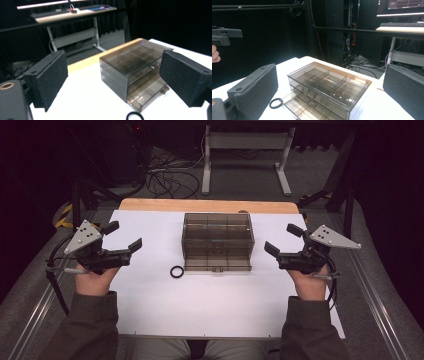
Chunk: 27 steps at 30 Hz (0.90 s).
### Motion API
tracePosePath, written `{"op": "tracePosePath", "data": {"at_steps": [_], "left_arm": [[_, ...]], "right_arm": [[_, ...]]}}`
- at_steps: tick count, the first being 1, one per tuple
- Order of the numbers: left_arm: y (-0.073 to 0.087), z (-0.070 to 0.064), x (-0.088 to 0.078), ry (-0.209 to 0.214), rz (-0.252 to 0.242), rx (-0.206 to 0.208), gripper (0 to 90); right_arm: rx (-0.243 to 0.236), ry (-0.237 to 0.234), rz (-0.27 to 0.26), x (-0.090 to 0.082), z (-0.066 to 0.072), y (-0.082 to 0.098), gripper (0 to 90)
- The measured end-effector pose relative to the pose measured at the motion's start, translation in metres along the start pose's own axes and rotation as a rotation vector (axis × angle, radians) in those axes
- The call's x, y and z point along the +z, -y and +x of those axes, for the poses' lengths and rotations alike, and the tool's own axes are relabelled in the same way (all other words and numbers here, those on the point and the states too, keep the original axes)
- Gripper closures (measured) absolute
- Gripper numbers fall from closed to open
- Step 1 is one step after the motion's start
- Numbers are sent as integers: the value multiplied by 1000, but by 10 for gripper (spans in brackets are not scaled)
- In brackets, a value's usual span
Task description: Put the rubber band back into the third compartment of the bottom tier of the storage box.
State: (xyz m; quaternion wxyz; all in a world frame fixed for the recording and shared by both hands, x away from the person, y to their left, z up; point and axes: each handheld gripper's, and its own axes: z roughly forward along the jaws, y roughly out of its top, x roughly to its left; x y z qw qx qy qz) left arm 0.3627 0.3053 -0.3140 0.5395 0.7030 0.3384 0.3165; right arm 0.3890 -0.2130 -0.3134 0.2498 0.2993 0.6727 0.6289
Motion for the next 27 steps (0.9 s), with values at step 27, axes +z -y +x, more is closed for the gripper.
{"op": "tracePosePath", "data": {"at_steps": [27], "left_arm": [[39,-2,48,17,177,16,204]], "right_arm": [[-9,21,-10,-5,0,-4,8]]}}
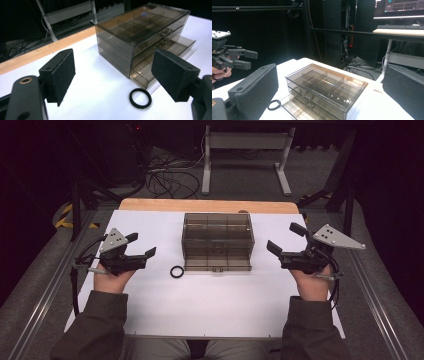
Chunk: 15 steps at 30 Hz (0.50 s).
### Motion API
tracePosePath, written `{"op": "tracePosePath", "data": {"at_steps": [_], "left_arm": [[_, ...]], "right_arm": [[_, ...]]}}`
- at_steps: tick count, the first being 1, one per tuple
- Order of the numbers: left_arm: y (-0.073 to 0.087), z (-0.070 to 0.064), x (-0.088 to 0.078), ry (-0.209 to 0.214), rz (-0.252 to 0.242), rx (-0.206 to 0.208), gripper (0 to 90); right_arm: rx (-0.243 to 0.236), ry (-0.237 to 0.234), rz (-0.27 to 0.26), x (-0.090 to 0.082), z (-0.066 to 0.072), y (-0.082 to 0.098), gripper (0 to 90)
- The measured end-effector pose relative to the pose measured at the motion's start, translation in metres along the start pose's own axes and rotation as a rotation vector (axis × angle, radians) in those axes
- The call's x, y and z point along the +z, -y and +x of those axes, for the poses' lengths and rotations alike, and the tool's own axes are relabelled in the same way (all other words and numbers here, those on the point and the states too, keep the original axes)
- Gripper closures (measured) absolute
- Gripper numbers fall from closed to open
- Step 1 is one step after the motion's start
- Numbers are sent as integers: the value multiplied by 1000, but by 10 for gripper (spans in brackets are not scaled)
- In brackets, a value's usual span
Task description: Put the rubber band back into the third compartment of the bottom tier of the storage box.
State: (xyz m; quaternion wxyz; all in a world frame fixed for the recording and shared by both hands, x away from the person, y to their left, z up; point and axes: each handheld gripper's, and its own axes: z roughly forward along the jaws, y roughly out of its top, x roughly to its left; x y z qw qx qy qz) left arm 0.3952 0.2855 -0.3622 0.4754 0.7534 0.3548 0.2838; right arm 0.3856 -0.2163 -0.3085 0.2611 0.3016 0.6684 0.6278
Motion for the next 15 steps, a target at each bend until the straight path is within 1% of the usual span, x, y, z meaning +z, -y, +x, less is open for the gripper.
{"op": "tracePosePath", "data": {"at_steps": [2,3,5,9,12,13,14,15], "left_arm": [[2,0,3,1,7,0,208],[4,-1,5,5,5,-7,220],[6,0,7,3,3,-5,236],[11,2,12,2,10,-19,247],[15,2,16,11,16,-32,251],[16,2,18,12,21,-29,253],[17,1,19,14,23,-34,255],[18,1,21,11,29,-28,263]], "right_arm": [[1,2,-1,0,0,0,9],[2,3,-3,-1,0,0,10],[2,4,-5,-2,0,-1,10],[4,1,-6,-1,0,-1,13],[3,0,-5,-1,0,-1,13],[3,0,-5,-1,0,-1,14],[4,0,-6,-1,0,-1,14],[4,1,-7,-2,0,-1,14]]}}
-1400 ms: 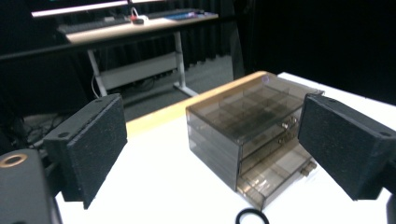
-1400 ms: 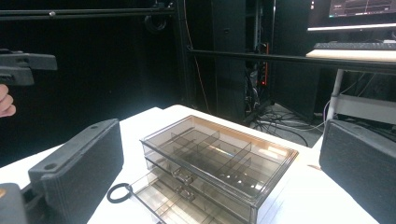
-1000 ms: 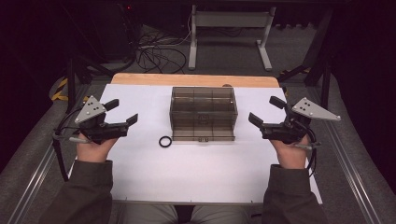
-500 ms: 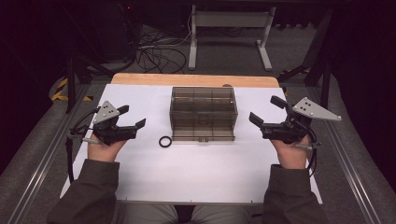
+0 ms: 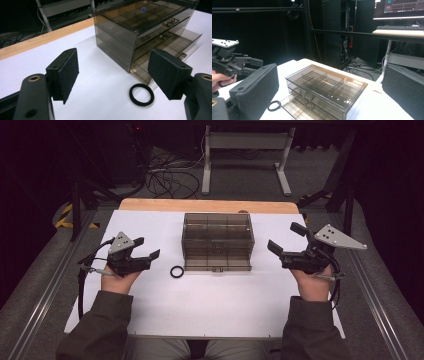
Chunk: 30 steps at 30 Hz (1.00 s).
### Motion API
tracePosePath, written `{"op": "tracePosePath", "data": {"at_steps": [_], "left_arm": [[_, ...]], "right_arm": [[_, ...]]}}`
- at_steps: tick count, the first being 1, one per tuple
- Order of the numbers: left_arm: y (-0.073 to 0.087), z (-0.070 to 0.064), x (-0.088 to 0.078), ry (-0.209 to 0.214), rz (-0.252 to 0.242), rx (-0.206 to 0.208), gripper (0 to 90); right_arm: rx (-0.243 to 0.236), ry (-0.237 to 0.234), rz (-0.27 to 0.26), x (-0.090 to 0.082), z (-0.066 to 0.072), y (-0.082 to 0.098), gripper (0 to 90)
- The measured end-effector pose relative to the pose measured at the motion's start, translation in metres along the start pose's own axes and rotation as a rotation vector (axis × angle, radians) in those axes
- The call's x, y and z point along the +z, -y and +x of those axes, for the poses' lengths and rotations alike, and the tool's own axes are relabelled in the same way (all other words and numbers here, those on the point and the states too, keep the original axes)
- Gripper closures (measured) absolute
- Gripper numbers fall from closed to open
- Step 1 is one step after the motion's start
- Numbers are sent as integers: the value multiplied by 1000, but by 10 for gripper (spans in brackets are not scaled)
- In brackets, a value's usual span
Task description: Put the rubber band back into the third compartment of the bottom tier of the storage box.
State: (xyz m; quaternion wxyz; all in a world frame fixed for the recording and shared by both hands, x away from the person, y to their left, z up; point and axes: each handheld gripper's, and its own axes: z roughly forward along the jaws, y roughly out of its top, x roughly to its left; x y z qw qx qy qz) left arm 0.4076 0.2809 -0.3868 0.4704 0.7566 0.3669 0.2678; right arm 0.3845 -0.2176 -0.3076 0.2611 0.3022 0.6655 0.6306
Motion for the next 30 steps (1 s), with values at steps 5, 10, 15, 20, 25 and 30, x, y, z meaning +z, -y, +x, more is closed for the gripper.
{"op": "tracePosePath", "data": {"at_steps": [5,10,15,20,25,30], "left_arm": [[5,0,8,4,25,-1,271],[8,-2,15,12,46,-2,274],[11,-3,20,12,67,7,294],[14,-4,26,14,83,5,319],[17,-5,32,21,103,8,335],[19,-7,37,22,123,18,356]], "right_arm": [[-2,0,-2,0,0,0,15],[1,2,2,0,0,0,16],[0,3,2,0,1,0,17],[0,4,2,0,1,0,18],[1,6,3,0,1,0,19],[0,6,4,0,1,0,20]]}}
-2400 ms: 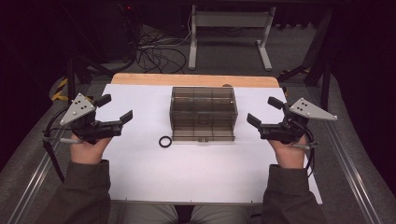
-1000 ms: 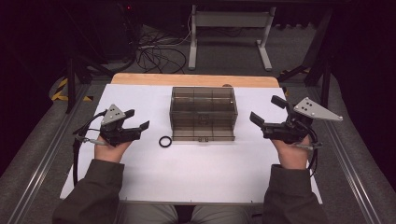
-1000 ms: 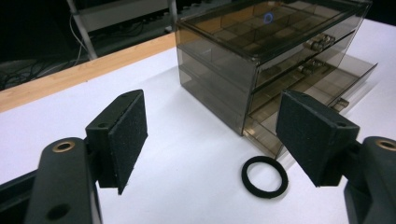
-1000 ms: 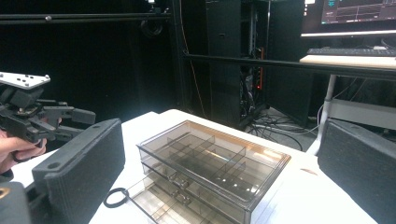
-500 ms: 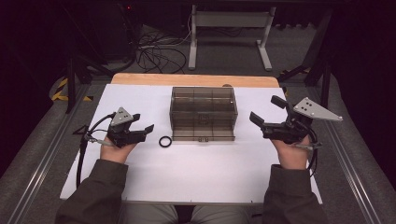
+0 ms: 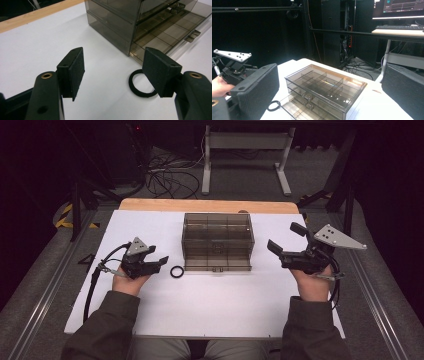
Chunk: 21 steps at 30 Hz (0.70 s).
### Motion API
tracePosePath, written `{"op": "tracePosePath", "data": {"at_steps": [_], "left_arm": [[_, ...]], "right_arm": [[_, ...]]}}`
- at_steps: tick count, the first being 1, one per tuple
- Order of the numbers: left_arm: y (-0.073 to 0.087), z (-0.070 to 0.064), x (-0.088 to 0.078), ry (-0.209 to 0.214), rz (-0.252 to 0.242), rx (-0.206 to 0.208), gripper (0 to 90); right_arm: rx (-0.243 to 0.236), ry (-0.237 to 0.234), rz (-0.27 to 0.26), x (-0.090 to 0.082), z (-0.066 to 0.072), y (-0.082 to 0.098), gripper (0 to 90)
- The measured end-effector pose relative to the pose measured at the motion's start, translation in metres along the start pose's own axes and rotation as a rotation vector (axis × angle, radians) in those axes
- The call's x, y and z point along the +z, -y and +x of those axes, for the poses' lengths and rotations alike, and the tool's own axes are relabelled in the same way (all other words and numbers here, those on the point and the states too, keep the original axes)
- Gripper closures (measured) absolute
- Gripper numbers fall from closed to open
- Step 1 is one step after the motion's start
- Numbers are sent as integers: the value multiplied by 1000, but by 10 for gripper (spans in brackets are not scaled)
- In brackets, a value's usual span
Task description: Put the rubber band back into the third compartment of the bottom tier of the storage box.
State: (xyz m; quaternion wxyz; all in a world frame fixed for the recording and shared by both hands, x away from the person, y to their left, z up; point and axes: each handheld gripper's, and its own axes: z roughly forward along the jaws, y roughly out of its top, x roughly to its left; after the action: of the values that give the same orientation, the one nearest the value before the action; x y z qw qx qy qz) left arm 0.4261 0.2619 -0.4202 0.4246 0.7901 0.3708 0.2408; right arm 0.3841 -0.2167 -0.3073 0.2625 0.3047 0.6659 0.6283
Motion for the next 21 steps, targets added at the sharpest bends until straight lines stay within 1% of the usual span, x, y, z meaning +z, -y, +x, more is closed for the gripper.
{"op": "tracePosePath", "data": {"at_steps": [1,6,7,8,13,14,17,18,21], "left_arm": [[0,-1,1,6,3,-5,363],[2,-1,7,12,22,6,388],[3,-2,8,14,25,2,392],[3,-2,10,15,31,7,402],[5,-4,14,26,51,9,420],[5,-4,15,22,55,16,431],[7,-5,18,36,70,14,449],[7,-5,19,33,75,21,449],[8,-7,23,43,85,24,467]], "right_arm": [[0,0,0,0,0,0,20],[-1,0,0,0,0,0,21],[-1,-1,0,0,0,0,22],[-1,-3,0,0,0,0,22],[-3,-3,0,0,1,-1,22],[-4,-3,0,0,0,-1,23],[-3,-1,0,0,0,-1,23],[-3,-1,0,0,0,-1,23],[-1,1,1,0,0,-1,23]]}}
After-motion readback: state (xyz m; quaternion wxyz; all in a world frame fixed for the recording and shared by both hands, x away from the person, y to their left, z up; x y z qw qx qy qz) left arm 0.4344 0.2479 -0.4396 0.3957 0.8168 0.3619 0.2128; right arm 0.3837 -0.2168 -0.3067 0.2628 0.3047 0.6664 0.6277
